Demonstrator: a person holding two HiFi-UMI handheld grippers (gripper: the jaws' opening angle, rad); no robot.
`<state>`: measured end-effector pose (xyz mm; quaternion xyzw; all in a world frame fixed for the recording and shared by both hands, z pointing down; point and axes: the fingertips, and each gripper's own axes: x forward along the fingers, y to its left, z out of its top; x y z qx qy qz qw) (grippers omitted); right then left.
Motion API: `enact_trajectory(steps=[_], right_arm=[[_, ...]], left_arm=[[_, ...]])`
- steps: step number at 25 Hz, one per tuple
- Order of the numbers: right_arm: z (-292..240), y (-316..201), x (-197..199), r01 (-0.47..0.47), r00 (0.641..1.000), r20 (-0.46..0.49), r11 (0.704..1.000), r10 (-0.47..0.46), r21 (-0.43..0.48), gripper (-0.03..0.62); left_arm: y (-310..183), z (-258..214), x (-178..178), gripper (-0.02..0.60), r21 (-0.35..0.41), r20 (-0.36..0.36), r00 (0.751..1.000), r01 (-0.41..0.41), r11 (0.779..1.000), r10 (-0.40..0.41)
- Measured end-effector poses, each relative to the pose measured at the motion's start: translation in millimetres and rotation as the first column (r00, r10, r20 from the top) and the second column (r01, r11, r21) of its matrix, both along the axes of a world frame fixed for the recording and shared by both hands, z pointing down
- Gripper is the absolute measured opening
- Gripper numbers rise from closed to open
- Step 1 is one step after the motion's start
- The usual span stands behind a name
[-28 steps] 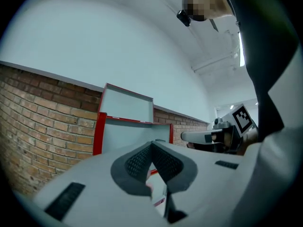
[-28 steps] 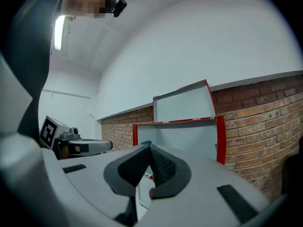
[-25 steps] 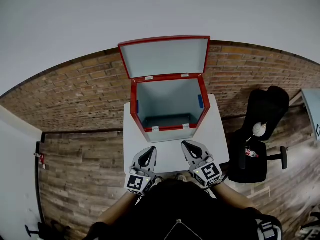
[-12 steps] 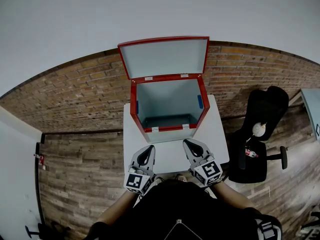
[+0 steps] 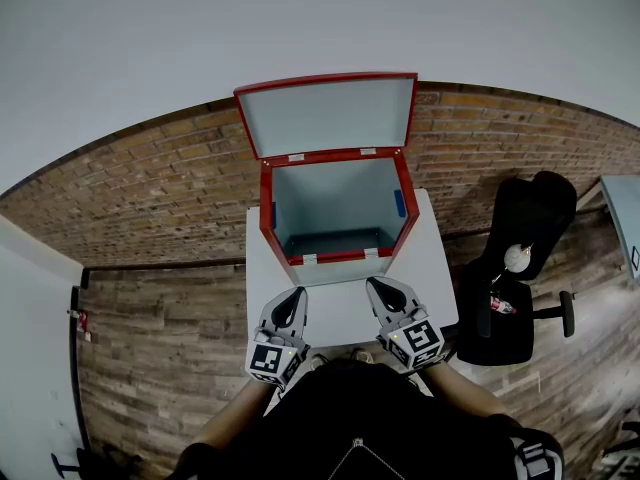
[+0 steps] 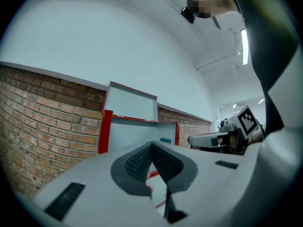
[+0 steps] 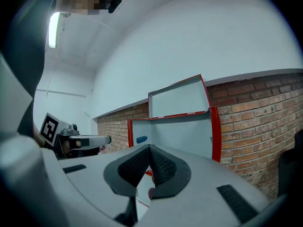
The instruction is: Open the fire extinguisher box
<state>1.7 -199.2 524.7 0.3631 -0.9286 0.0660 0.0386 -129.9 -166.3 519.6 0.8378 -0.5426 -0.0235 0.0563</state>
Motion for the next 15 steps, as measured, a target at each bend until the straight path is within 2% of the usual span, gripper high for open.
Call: enact_trajectory(steps=[5, 9, 15], right_arm=[[2.8, -2.2, 1.2, -0.008, 1.000, -0.008, 1.000, 0.008, -0.001, 0.018], [4.9, -1.6, -1.3, -0.004, 1.000, -0.006, 1.000, 0.004, -0.002, 0.018], [11.4, -1.2, -0.8, -0.006, 0.999, -0.035, 1.000, 0.006, -0.005, 0.018]], left_arm=[[-1.7, 3.8, -2.6, 0.048, -0.022, 0.002, 1.000, 0.004, 1.000, -0.004], [-2.4, 3.1, -5.5, 0.048, -0.001, 0.006, 1.000, 0.008, 1.000, -0.008], [-1.8, 7.8, -9.4, 0.048, -0.040, 0.003, 1.000, 0.014, 0.999, -0.014]])
